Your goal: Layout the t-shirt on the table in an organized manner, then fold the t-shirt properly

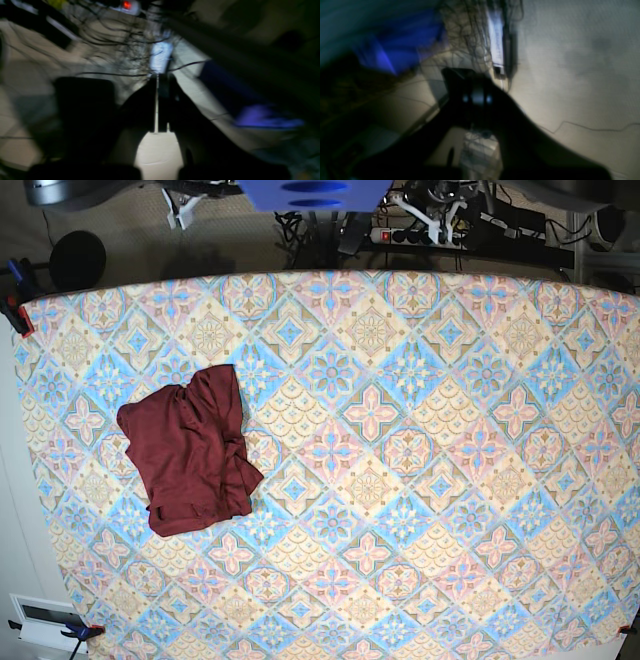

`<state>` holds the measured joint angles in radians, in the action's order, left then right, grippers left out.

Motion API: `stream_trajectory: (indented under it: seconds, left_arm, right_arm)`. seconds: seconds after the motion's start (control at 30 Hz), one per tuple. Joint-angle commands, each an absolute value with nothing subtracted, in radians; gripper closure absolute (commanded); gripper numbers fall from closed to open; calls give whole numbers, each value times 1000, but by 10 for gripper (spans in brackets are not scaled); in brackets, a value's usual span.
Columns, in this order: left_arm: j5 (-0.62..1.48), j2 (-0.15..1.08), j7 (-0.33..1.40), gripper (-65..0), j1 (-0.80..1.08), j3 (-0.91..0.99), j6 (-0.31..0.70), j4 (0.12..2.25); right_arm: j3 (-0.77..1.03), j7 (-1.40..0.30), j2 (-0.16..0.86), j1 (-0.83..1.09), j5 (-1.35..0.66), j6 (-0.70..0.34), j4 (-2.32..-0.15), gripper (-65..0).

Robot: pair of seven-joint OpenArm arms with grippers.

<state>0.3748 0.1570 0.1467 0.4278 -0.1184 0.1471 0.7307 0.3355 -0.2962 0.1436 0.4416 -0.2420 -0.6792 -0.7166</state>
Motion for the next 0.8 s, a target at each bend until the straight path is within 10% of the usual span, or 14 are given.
stream_trajectory:
  seconds: [0.0,0.23,0.77]
  left_arm:
    - [367,163,101,-2,417,-145,148,673]
    - [355,154,-196,-3,263,-323,147,269]
    - [361,140,-220,-4,245,-401,147,305]
  right_arm:
    - [338,-282,157,449,-236,-688,-677,0]
    - [338,-77,159,364,-234,-634,-423,0]
    - [344,-27,162,277,-16,-171,-394,0]
